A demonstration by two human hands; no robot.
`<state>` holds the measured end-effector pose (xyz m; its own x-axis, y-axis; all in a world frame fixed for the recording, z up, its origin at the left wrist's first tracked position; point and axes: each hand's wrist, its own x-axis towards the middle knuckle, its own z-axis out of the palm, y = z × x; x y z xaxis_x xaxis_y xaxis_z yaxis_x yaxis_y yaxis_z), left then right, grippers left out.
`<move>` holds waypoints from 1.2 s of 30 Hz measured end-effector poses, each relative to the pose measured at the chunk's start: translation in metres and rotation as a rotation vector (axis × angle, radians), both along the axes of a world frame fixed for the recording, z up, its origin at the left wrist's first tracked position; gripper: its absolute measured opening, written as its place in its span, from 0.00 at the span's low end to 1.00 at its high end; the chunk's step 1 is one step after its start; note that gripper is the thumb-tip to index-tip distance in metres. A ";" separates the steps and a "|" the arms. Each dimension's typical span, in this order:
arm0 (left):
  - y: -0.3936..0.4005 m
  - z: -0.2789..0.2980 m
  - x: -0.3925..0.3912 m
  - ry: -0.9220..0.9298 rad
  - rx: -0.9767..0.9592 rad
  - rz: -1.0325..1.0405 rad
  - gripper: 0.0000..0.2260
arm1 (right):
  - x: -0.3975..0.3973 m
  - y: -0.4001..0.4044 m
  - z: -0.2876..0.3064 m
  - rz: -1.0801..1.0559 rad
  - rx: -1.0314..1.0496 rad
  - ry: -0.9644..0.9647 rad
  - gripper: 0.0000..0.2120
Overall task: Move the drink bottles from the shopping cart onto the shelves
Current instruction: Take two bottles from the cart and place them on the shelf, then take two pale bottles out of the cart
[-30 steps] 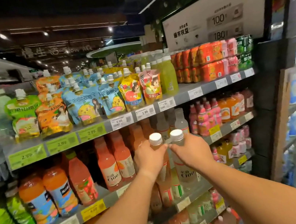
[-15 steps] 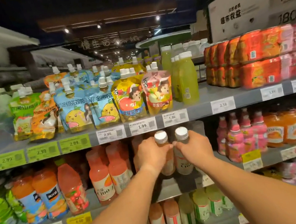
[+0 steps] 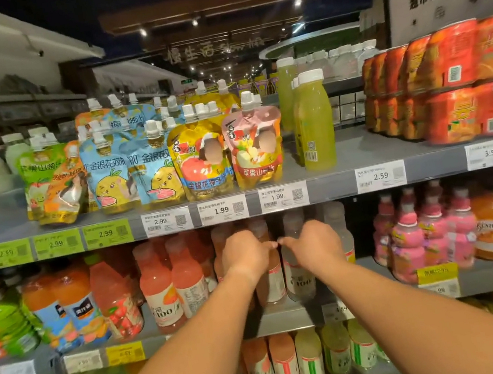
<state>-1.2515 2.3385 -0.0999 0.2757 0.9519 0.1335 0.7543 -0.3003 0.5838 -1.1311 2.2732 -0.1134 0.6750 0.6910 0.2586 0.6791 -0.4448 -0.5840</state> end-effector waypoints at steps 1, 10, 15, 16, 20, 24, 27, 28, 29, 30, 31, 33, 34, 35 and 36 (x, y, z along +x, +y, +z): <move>0.001 -0.001 0.002 0.020 0.002 -0.011 0.17 | 0.001 0.002 0.002 0.002 -0.028 -0.021 0.22; 0.010 -0.001 0.012 0.131 -0.011 -0.096 0.19 | 0.009 0.019 0.017 0.118 -0.332 -0.175 0.19; 0.001 -0.007 0.009 0.054 -0.019 -0.055 0.16 | 0.007 0.012 0.007 0.089 -0.191 -0.107 0.20; -0.001 -0.008 0.008 0.035 -0.007 -0.048 0.15 | 0.004 0.009 0.006 0.076 -0.158 -0.104 0.21; -0.013 -0.006 -0.009 -0.032 0.095 -0.023 0.16 | -0.014 -0.009 0.003 0.021 0.000 -0.114 0.23; -0.024 -0.005 -0.036 -0.078 0.177 -0.097 0.14 | -0.038 -0.028 0.005 0.007 0.040 -0.162 0.26; -0.029 -0.005 -0.070 -0.112 0.192 -0.143 0.20 | -0.067 -0.039 0.009 -0.034 -0.008 -0.271 0.25; -0.030 -0.005 -0.086 -0.116 0.194 -0.154 0.21 | -0.082 -0.042 0.010 -0.032 -0.029 -0.290 0.24; -0.031 -0.006 -0.106 -0.111 0.203 -0.154 0.19 | -0.100 -0.043 0.011 -0.024 -0.045 -0.289 0.23; -0.031 -0.008 -0.127 -0.093 0.214 -0.149 0.15 | -0.120 -0.043 0.011 -0.010 -0.054 -0.276 0.22; -0.030 -0.009 -0.152 -0.067 0.225 -0.135 0.12 | -0.143 -0.042 0.010 0.008 -0.059 -0.261 0.21; -0.027 -0.016 -0.209 -0.013 0.216 -0.081 0.11 | -0.195 -0.036 0.005 0.074 -0.087 -0.276 0.19; -0.025 -0.020 -0.240 0.007 0.200 -0.049 0.11 | -0.223 -0.031 0.001 0.128 -0.110 -0.299 0.20; -0.023 -0.025 -0.273 0.028 0.176 -0.019 0.11 | -0.253 -0.026 -0.003 0.190 -0.129 -0.303 0.20; -0.021 -0.030 -0.307 0.051 0.154 0.014 0.12 | -0.283 -0.021 -0.008 0.253 -0.139 -0.287 0.20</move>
<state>-1.5588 2.3177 -0.1300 0.2724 0.9252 0.2643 0.7866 -0.3723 0.4925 -1.4138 2.2526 -0.1209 0.3931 0.8678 0.3040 0.9039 -0.3040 -0.3010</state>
